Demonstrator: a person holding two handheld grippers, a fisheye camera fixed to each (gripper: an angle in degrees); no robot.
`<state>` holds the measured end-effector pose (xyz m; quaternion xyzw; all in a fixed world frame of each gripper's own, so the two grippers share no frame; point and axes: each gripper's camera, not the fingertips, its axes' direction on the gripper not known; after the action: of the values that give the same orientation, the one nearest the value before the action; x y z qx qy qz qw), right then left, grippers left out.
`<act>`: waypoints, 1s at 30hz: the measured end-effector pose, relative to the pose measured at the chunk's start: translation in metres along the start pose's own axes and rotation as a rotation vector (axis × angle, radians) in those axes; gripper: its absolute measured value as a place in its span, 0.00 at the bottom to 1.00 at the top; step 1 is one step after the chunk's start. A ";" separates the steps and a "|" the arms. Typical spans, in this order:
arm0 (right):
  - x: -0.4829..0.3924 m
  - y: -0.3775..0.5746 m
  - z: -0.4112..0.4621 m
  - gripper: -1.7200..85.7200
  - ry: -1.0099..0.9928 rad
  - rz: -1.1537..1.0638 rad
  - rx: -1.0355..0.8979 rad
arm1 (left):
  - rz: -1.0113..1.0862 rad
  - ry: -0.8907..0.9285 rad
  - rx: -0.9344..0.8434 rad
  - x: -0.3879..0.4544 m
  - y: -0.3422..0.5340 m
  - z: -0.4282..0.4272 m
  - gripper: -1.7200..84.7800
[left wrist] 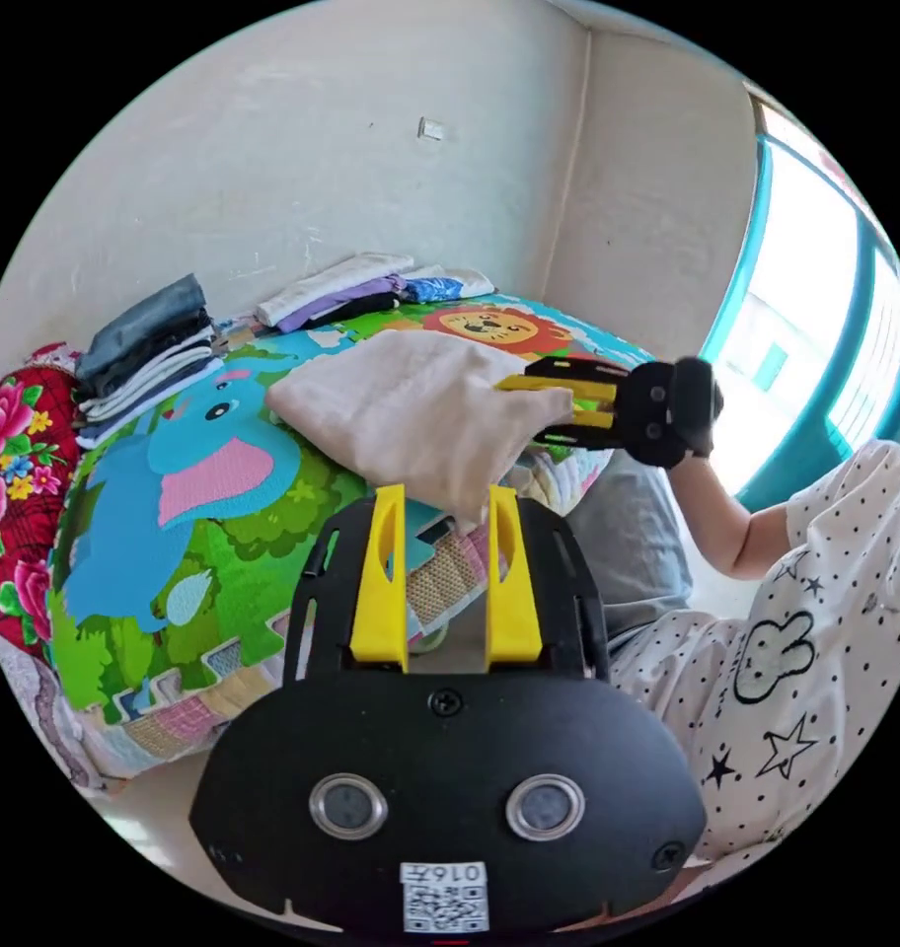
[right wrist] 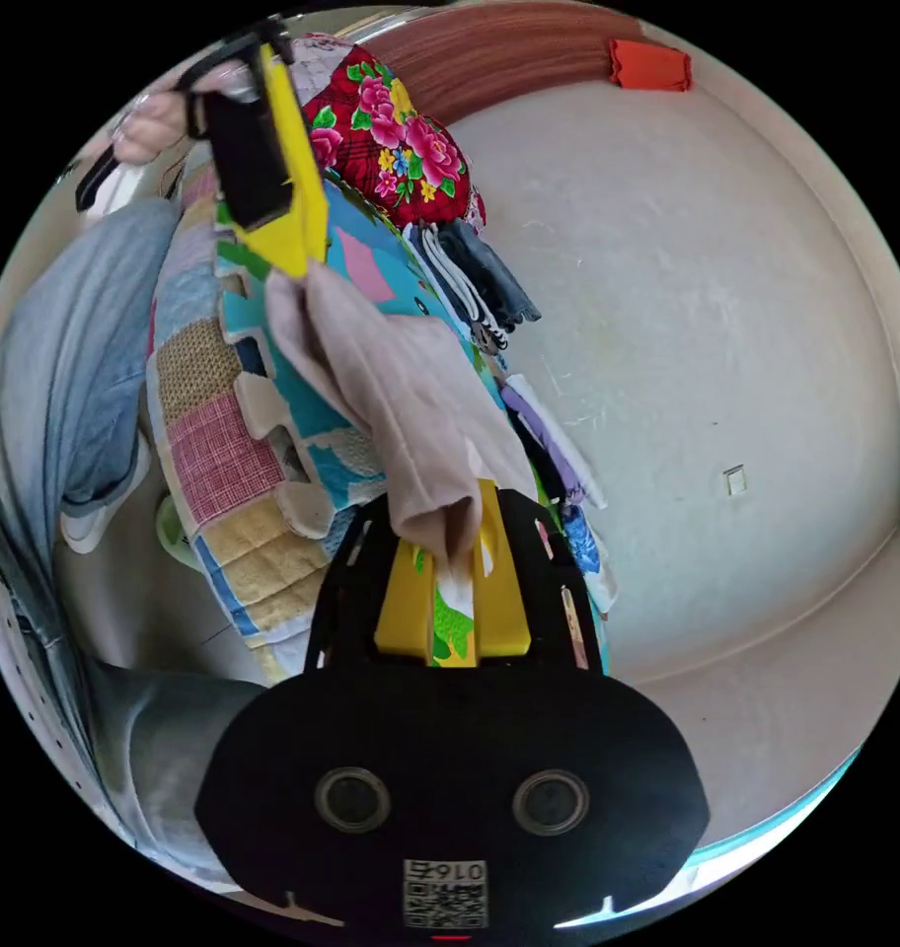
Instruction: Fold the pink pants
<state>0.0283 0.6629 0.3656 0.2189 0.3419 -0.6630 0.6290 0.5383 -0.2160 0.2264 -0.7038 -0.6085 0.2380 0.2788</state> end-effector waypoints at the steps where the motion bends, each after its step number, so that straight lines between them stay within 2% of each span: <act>1: 0.017 -0.004 0.001 0.09 -0.068 0.021 -0.018 | 0.017 -0.034 0.003 0.007 -0.001 -0.001 0.20; 5: 0.070 -0.024 0.012 0.08 -0.244 0.114 -0.118 | 0.177 -0.161 0.024 0.060 -0.020 0.005 0.25; 10: 0.101 -0.043 0.018 0.08 -0.272 0.089 -0.164 | 0.250 -0.369 0.061 0.086 -0.055 0.023 0.25; 14: 0.115 -0.049 0.018 0.08 -0.288 0.076 -0.160 | 0.274 -0.340 0.022 0.073 -0.085 0.051 0.22; 19: 0.131 -0.049 0.017 0.08 -0.318 0.060 -0.137 | 0.315 -0.475 -0.024 0.052 -0.111 0.086 0.15; 21: 0.135 -0.048 0.019 0.08 -0.320 0.050 -0.132 | 0.383 -0.400 -0.034 0.038 -0.130 0.088 0.09; 25: 0.143 -0.039 0.022 0.10 -0.327 0.047 -0.080 | 0.413 -0.238 -0.138 0.003 -0.175 0.093 0.06; 30: 0.148 -0.023 0.017 0.23 -0.194 0.189 0.030 | 0.387 -0.036 -0.315 -0.053 -0.247 0.119 0.05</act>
<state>-0.0082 0.5491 0.2745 0.1946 0.2473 -0.6239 0.7154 0.2717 -0.2309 0.3081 -0.8375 -0.4970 0.2019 0.1042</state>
